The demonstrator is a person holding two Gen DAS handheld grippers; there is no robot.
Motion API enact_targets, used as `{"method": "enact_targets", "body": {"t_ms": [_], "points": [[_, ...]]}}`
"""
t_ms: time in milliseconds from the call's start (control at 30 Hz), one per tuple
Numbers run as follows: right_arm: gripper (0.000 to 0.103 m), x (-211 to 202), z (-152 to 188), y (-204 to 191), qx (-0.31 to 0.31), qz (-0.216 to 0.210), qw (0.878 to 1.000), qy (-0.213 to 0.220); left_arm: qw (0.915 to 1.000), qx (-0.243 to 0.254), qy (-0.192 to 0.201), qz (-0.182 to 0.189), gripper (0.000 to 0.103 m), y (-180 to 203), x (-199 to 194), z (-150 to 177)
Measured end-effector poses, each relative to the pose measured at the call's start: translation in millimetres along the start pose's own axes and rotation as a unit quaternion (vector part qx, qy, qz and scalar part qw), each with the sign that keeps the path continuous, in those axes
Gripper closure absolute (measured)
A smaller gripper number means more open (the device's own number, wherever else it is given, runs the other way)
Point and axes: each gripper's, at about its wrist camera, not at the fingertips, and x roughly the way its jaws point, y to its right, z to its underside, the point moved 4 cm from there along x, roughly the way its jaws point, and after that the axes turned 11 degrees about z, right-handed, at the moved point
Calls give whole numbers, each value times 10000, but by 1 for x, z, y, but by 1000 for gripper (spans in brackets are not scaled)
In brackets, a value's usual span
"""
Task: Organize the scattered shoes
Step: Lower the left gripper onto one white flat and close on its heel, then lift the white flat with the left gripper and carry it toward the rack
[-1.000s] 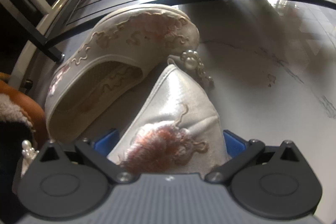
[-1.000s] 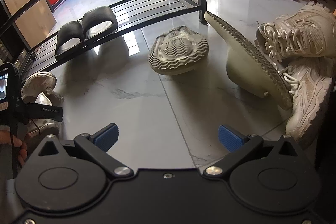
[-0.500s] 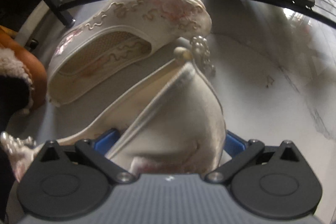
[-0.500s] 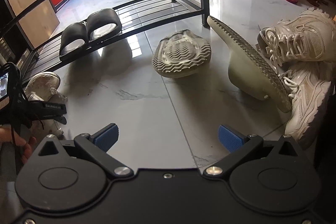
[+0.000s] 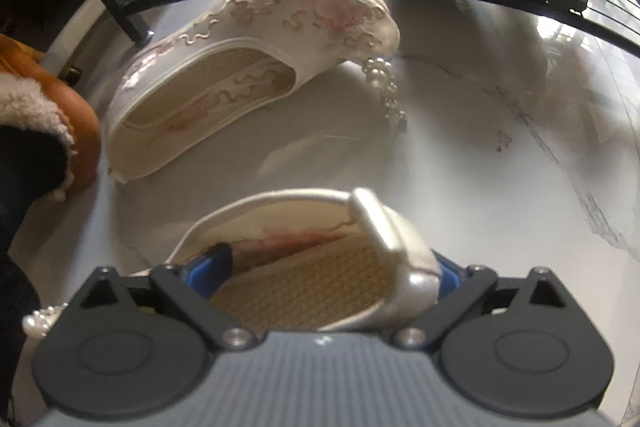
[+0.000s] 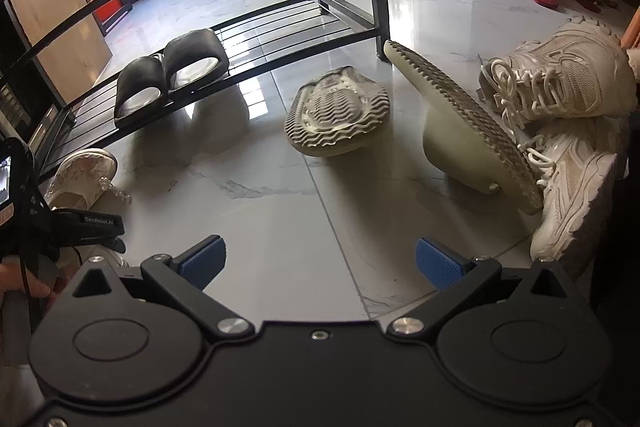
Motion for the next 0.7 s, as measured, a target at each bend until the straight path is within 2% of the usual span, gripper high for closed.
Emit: {"method": "enact_targets", "body": {"t_ms": [367, 467, 600, 700], "points": [[0, -4, 1, 3, 103, -56, 9999, 43, 9997, -177, 96, -107, 8, 6, -13, 23], [0, -5, 1, 5, 141, -68, 9999, 54, 9998, -94, 66, -150, 8, 8, -15, 30], [0, -7, 1, 7, 192, -84, 9998, 69, 9992, -301, 38, -267, 8, 11, -19, 39], [0, -8, 1, 9, 229, -96, 9997, 80, 9991, -151, 36, -386, 8, 21, -21, 50]]}}
